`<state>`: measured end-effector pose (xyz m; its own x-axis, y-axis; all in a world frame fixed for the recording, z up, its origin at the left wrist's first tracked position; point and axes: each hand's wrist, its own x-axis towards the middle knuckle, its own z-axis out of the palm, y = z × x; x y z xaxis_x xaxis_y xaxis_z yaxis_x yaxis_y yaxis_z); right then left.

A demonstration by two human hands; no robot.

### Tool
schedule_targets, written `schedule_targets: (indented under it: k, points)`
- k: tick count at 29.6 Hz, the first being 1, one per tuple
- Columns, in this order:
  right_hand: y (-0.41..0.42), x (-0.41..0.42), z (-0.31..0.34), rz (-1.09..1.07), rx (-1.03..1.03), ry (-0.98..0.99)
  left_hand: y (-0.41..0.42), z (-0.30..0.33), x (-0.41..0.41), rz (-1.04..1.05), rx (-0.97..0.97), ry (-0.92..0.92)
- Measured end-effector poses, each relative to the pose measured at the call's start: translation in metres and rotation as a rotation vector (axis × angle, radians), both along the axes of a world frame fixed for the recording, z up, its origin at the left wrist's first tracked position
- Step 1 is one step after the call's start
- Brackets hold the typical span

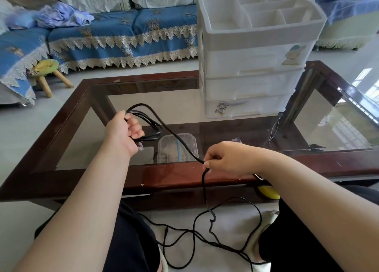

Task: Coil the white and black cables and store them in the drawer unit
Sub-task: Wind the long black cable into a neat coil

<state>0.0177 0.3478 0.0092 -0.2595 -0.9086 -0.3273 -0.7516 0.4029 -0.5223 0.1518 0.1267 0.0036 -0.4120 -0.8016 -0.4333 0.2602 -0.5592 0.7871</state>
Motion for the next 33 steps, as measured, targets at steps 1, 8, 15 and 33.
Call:
schedule_targets:
  k: [1, 8, 15, 33]
  points:
    - [-0.001, 0.002, -0.001, -0.030, -0.069, -0.031, 0.004, 0.001, 0.000, -0.043, -0.040, -0.046]
    - [-0.014, 0.030, -0.010, -0.140, -0.306, -0.726, 0.045, 0.006, -0.012, -0.377, -0.231, -0.140]
    - [-0.027, -0.012, -0.011, -0.564, -0.465, -0.181, 0.051, 0.016, -0.001, -0.655, -0.241, -0.001]
    - [-0.027, 0.041, -0.051, -0.230, -0.301, 0.310, 0.027, 0.017, 0.006, -0.001, 0.166, 0.384]
